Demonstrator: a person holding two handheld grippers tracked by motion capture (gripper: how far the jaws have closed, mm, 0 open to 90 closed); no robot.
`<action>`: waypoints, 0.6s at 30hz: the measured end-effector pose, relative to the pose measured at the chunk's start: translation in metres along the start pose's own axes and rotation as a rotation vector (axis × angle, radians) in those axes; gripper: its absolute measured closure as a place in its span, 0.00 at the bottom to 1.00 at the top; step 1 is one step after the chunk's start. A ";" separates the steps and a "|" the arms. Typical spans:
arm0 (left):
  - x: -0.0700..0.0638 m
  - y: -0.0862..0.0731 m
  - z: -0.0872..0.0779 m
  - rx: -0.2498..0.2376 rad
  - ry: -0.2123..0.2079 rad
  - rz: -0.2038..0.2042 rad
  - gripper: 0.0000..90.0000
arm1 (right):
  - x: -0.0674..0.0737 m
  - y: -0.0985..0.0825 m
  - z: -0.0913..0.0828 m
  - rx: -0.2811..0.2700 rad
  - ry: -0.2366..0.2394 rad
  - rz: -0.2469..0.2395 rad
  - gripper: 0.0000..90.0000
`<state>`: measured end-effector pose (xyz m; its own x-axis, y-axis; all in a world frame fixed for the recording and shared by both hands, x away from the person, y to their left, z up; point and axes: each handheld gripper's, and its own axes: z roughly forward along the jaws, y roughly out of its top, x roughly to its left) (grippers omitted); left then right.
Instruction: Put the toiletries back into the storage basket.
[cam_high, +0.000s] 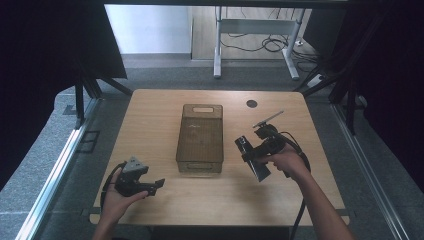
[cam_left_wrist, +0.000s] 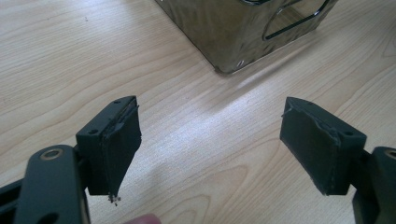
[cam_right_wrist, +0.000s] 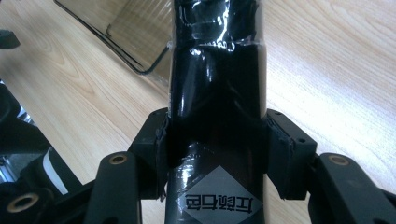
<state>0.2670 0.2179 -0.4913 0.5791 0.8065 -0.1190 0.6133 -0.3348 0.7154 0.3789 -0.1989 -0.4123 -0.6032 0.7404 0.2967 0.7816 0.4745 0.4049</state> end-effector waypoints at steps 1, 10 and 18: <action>0.000 0.000 0.000 0.000 -0.001 0.001 0.23 | 0.000 0.001 0.000 -0.002 0.002 0.004 0.52; 0.000 0.000 0.001 0.007 -0.004 0.006 0.23 | 0.002 0.011 -0.001 -0.020 0.015 0.009 0.52; -0.001 0.000 0.001 0.008 -0.005 0.008 0.23 | 0.007 0.020 -0.002 -0.020 0.019 0.001 0.52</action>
<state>0.2672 0.2163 -0.4916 0.5871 0.8010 -0.1168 0.6129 -0.3456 0.7106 0.3905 -0.1850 -0.4008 -0.6058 0.7313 0.3135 0.7788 0.4643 0.4219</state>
